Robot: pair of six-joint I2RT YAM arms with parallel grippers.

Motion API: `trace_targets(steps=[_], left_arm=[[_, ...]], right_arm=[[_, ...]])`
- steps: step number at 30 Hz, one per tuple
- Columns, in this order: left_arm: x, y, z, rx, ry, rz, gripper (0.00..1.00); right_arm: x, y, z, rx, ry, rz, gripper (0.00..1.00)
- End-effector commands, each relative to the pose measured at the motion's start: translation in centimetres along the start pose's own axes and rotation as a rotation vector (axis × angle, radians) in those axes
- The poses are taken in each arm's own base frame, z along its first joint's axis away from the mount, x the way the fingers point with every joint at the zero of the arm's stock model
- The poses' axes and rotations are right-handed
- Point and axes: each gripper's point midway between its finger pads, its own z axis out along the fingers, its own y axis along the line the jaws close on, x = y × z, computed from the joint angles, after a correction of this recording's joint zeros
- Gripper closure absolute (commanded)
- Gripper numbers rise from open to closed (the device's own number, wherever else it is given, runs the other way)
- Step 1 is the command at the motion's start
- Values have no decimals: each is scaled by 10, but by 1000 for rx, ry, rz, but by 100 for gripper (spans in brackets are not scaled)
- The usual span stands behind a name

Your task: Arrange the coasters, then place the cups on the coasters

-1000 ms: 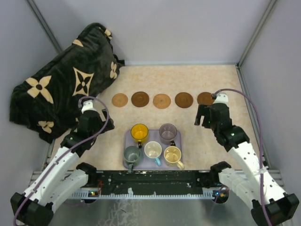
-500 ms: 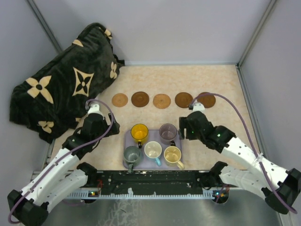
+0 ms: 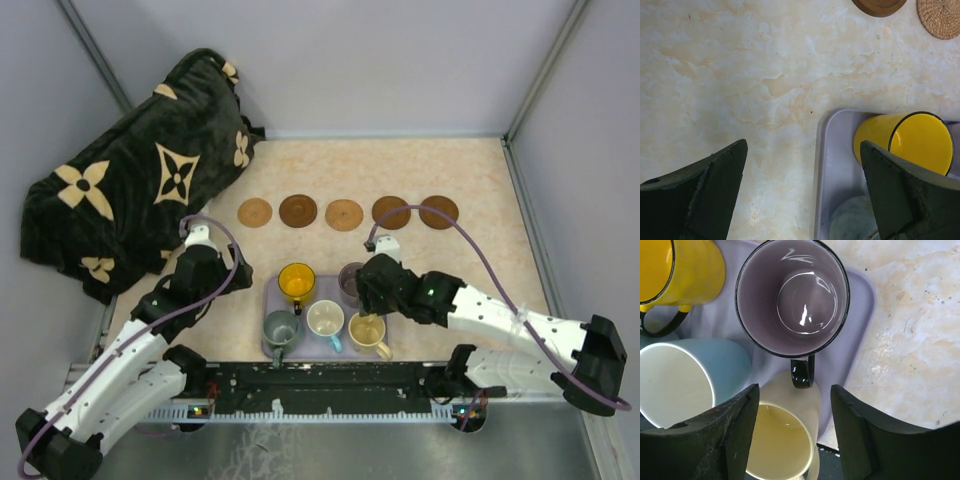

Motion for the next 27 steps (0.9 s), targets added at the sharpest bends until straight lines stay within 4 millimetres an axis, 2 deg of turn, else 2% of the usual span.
trace_targets(steps=[1, 17, 27], left_arm=[[-1, 2, -3, 2, -24, -5, 0], [-3, 6, -4, -13, -39, -1, 0], [-5, 8, -2, -25, -49, 7, 0]], right_arm=[[-19, 20, -6, -51, -58, 42, 41], [-4, 12, 22, 34, -9, 21, 48], [2, -2, 34, 128, 6, 10, 49]])
